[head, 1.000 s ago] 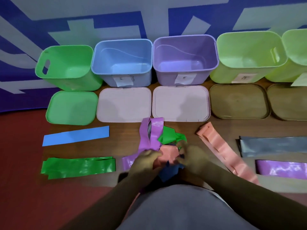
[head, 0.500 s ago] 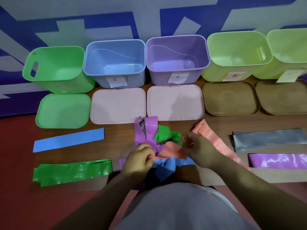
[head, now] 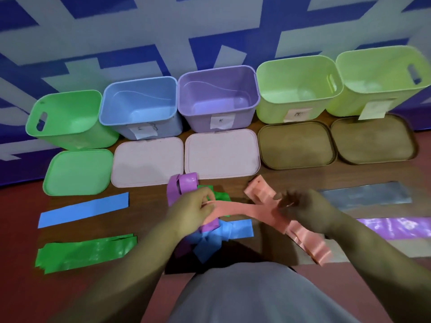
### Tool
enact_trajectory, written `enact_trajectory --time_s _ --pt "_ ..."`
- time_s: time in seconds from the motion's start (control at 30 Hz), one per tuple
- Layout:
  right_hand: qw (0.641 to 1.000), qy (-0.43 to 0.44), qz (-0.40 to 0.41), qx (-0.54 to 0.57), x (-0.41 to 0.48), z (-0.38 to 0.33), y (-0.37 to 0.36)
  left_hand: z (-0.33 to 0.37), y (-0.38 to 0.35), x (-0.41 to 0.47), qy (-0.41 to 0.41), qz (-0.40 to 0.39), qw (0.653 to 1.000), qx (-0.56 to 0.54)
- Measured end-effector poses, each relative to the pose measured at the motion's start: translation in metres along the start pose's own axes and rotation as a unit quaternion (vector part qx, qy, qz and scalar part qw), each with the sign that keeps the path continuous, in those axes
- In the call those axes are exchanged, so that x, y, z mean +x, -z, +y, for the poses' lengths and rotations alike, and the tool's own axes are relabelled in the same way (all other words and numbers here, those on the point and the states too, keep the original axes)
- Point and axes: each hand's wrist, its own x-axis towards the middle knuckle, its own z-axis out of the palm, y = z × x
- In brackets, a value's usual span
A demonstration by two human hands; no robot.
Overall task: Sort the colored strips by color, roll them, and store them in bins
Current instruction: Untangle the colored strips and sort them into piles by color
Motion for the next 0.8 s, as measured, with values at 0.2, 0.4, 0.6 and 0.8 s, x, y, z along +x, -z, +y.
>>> enact_trajectory --time_s 0.2,0.4,0.6,0.8 --pt "0.996 -0.035 0.046 -0.070 -0.025 0.060 0.015 0.050 -0.032 0.041 -0.030 -0.042 0.998 0.032" --pt "0.984 -0.021 0.039 -0.174 -0.044 0.107 0.013 0.098 -0.068 0.076 -0.130 -0.076 0.971 0.183" --pt "0.976 0.001 0.031 -0.215 -0.039 0.124 0.019 0.105 -0.082 0.066 -0.129 -0.043 0.967 0.217" --pt "0.979 0.009 0.045 -0.199 -0.016 0.108 0.013 0.079 -0.076 0.027 -0.065 -0.001 0.988 0.137"
